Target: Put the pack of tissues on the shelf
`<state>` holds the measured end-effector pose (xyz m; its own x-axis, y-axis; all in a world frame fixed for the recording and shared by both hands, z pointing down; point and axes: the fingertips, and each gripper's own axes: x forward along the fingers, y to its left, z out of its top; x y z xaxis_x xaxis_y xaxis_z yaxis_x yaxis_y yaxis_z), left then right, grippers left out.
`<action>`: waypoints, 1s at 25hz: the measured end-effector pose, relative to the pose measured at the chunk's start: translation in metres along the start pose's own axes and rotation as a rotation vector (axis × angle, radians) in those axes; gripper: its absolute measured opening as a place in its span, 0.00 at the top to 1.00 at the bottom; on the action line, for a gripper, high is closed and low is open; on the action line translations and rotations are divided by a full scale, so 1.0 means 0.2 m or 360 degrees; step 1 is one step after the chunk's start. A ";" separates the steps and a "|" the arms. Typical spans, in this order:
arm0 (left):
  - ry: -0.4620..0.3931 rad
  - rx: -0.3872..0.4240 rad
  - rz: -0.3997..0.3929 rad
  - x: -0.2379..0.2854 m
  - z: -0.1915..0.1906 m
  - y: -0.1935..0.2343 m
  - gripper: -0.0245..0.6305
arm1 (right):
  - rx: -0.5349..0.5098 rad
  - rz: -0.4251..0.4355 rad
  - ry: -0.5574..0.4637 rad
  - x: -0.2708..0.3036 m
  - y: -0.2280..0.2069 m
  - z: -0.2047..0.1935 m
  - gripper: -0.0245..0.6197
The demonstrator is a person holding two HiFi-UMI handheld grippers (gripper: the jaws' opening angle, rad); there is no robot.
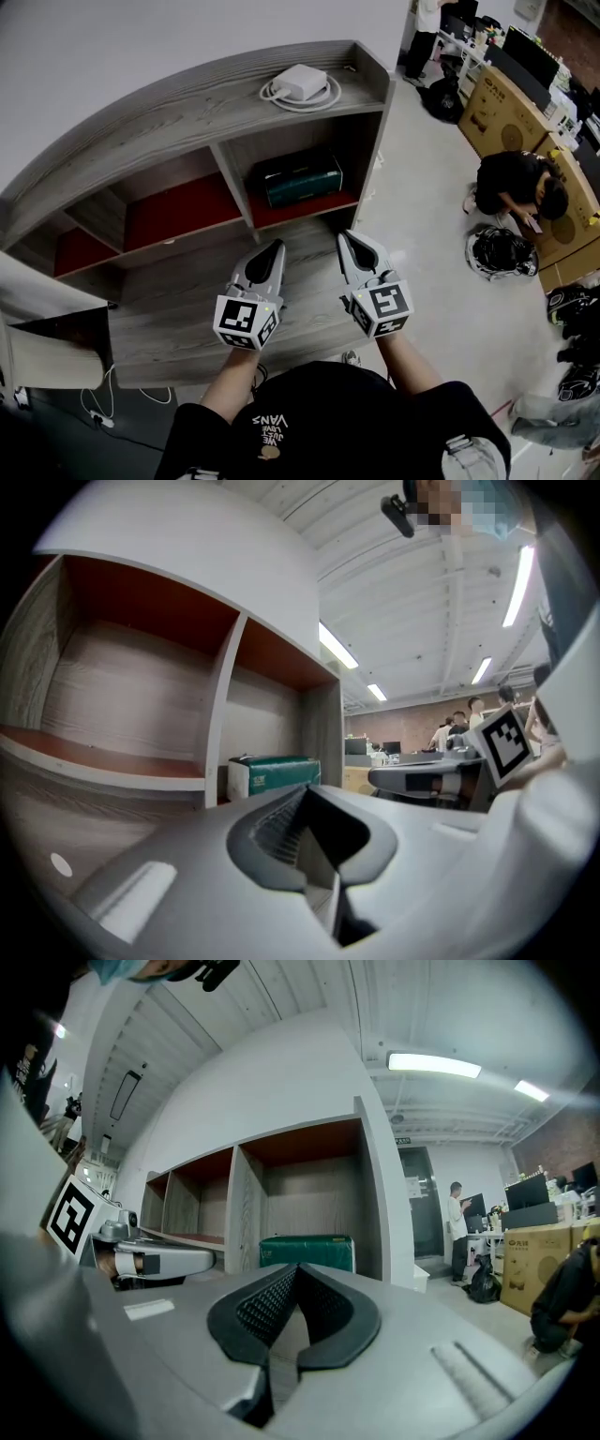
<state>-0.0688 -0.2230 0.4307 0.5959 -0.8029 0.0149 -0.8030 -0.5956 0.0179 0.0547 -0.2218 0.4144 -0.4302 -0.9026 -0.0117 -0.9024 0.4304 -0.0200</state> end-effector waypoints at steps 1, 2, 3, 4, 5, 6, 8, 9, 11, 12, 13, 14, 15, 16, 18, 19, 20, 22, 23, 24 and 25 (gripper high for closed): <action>-0.0001 0.0000 -0.0014 -0.01 0.00 -0.01 0.89 | 0.0000 -0.0007 0.0001 -0.02 0.01 0.00 0.96; -0.0002 -0.0001 -0.0026 -0.03 0.00 -0.02 0.89 | 0.0001 -0.0013 0.0003 -0.03 0.02 0.00 0.96; -0.0002 -0.0003 -0.0037 -0.04 0.00 -0.02 0.89 | 0.0003 -0.0021 0.0004 -0.05 0.03 -0.01 0.96; -0.0001 -0.0004 -0.0047 -0.06 0.00 -0.03 0.89 | 0.0005 -0.0029 0.0004 -0.06 0.04 -0.01 0.96; 0.0000 -0.0005 -0.0056 -0.08 -0.01 -0.03 0.89 | 0.0005 -0.0039 0.0003 -0.08 0.04 -0.01 0.96; 0.0000 -0.0005 -0.0064 -0.09 -0.01 -0.04 0.88 | 0.0005 -0.0049 0.0002 -0.09 0.05 -0.01 0.96; -0.0001 -0.0003 -0.0078 -0.12 -0.01 -0.04 0.89 | 0.0003 -0.0072 0.0001 -0.11 0.06 -0.01 0.96; -0.0002 -0.0004 -0.0084 -0.14 -0.02 -0.04 0.89 | 0.0004 -0.0083 -0.0001 -0.13 0.07 -0.01 0.96; -0.0006 -0.0021 -0.0093 -0.17 -0.01 -0.05 0.89 | 0.0005 -0.0101 -0.0004 -0.16 0.08 0.00 0.96; -0.0011 -0.0034 -0.0095 -0.19 -0.01 -0.05 0.89 | 0.0006 -0.0108 -0.0005 -0.17 0.09 0.00 0.96; -0.0015 -0.0043 -0.0099 -0.21 -0.01 -0.05 0.89 | 0.0005 -0.0114 -0.0007 -0.18 0.10 0.00 0.96; -0.0016 -0.0046 -0.0104 -0.22 -0.01 -0.06 0.89 | 0.0004 -0.0119 -0.0008 -0.20 0.11 0.00 0.96; -0.0016 -0.0046 -0.0111 -0.24 -0.02 -0.06 0.89 | 0.0003 -0.0125 -0.0008 -0.21 0.12 0.00 0.96; -0.0013 -0.0046 -0.0118 -0.25 -0.02 -0.06 0.89 | 0.0002 -0.0131 -0.0006 -0.22 0.13 -0.01 0.96; -0.0011 -0.0060 -0.0130 -0.27 -0.03 -0.06 0.89 | 0.0003 -0.0140 0.0001 -0.24 0.14 -0.02 0.96; -0.0013 -0.0074 -0.0134 -0.28 -0.04 -0.06 0.89 | 0.0003 -0.0144 0.0004 -0.25 0.15 -0.02 0.96; -0.0018 -0.0084 -0.0139 -0.29 -0.04 -0.07 0.89 | 0.0003 -0.0145 0.0006 -0.27 0.16 -0.03 0.96; -0.0023 -0.0065 -0.0156 -0.31 -0.04 -0.07 0.89 | 0.0000 -0.0145 0.0010 -0.29 0.19 -0.03 0.96; -0.0022 -0.0039 -0.0168 -0.32 -0.04 -0.08 0.89 | 0.0001 -0.0146 0.0012 -0.30 0.20 -0.03 0.96; -0.0023 -0.0016 -0.0180 -0.33 -0.04 -0.09 0.89 | 0.0001 -0.0149 0.0014 -0.31 0.21 -0.04 0.96; -0.0025 0.0000 -0.0191 -0.34 -0.03 -0.10 0.89 | 0.0003 -0.0152 0.0017 -0.32 0.21 -0.04 0.96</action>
<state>-0.0940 -0.1566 0.4360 0.6874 -0.7263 -0.0033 -0.7262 -0.6873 0.0183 0.0436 -0.1462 0.4219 -0.3423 -0.9396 0.0010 -0.9394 0.3422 -0.0221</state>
